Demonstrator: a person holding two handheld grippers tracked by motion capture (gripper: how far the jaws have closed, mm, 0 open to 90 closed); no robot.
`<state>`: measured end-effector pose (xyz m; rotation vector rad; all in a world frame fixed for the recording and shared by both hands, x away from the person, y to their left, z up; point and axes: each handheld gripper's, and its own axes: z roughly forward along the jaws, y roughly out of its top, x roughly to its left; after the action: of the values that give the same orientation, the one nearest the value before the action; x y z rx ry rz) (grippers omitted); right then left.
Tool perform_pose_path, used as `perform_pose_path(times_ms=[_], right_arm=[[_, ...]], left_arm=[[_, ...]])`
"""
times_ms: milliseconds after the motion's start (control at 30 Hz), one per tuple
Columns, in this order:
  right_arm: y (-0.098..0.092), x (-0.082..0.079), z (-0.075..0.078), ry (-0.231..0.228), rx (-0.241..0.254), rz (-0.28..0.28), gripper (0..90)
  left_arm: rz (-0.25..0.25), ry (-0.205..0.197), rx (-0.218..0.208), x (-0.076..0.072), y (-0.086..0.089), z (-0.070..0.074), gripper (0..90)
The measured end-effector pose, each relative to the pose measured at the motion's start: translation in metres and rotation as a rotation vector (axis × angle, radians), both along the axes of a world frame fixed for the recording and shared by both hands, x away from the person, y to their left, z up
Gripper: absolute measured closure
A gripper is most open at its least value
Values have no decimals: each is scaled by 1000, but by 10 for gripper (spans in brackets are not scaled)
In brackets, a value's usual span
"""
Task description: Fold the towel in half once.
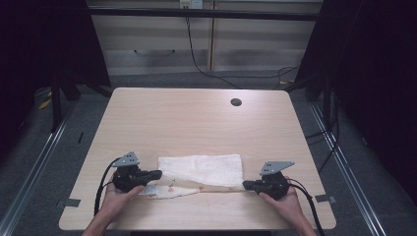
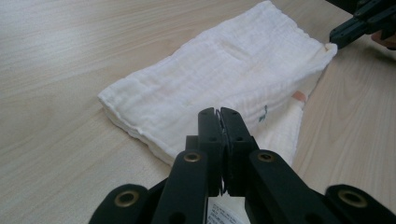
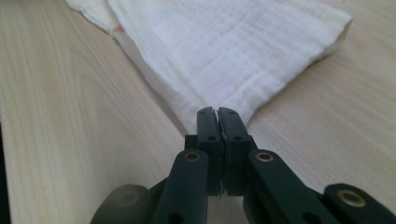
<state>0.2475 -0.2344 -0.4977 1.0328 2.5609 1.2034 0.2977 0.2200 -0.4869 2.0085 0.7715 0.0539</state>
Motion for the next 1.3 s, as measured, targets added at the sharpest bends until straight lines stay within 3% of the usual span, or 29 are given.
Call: perform_pose_path(times_ms=[200,433,533,667,833,1000,1067,1100,1167,1300], right_arm=[[0,-1,-5,-2,-3,2,885],[1,-2,-6,-7,0,-11,885],[1,-2,-6,-6,1,-11,885],[0,-1,-6,-2,-2,-4,883],[0,0,-6,-1,-1,-6,869],[3,-3,-1,8,-5,12,766],[3,-7,6,-16,-5,7,731],[-1,-10,16,-45,22,-1,700],[-3,-10,19,-52,40,-11,695],[-13,2,29,-82,87,-77,679]], left_arm=[[2,-2,-6,-1,1,1,881],[-42,-10,3,-12,1,2,849],[-32,4,-54,-10,6,4,833],[-20,1,-83,-10,9,7,802],[-23,11,-54,-9,5,5,777],[-44,29,-6,-7,-5,-1,739],[-44,32,9,-5,-8,-3,734],[-42,32,8,-4,-9,-4,724],[-30,38,10,-2,-10,-6,722],[-25,47,27,2,-12,-8,741]])
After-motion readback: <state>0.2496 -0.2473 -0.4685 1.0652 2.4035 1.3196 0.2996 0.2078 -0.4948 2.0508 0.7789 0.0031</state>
